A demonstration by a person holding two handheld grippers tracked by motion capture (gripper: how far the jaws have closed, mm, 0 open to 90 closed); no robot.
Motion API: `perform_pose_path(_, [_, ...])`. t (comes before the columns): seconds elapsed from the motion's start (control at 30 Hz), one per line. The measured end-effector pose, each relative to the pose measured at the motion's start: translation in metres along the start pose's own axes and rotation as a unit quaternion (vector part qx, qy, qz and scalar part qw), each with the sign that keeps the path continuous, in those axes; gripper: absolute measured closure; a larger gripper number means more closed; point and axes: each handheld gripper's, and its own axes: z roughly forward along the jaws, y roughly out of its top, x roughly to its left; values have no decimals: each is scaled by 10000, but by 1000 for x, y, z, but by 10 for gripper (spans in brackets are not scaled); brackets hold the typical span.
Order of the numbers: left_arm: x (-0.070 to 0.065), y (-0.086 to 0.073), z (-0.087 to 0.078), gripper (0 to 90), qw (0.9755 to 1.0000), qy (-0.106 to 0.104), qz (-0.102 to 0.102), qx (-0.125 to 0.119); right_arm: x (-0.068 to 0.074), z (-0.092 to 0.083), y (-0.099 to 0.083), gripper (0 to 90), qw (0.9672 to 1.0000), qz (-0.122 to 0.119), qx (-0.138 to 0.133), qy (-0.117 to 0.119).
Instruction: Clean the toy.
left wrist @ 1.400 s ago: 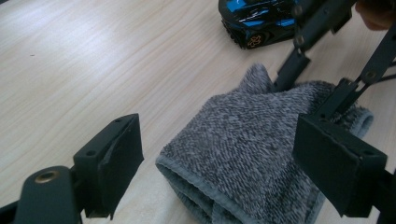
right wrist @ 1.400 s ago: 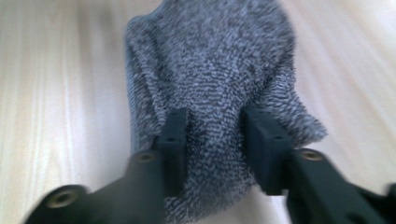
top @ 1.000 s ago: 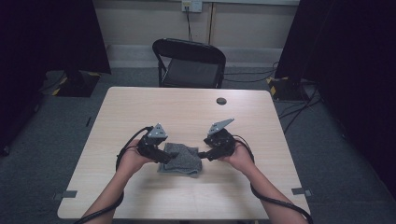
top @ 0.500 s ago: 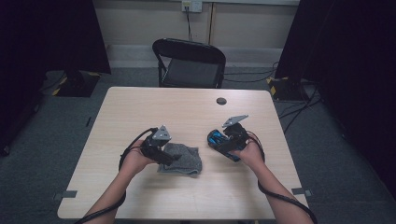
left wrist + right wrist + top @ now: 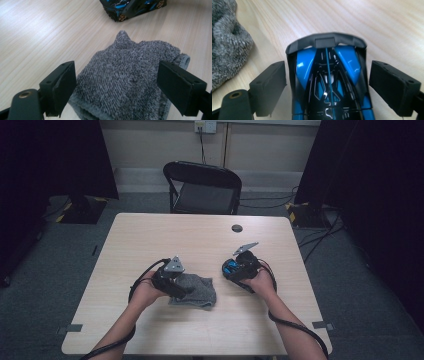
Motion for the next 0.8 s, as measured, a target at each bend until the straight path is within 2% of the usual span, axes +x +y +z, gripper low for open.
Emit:
perform_pose_path(0.33, [-4,1,8,159,10000,-66,60,26,2,6,-4,146,9999,-85,97,-81])
perform_pose_path(0.47, [-2,0,9,163,9999,-77,58,50,2,9,-4,161,9998,-92,136,-100])
perform_pose_path(0.63, [-1,-6,12,163,9997,-96,157,138,3,9,-3,167,9998,-134,138,-95])
perform_pose_path(0.77, [-5,-12,12,157,9988,-159,346,320,4,9,-3,168,9998,-92,144,-112])
perform_pose_path(0.8, [-6,-14,12,158,9985,-214,339,364,4,9,-3,168,9998,-88,136,-122])
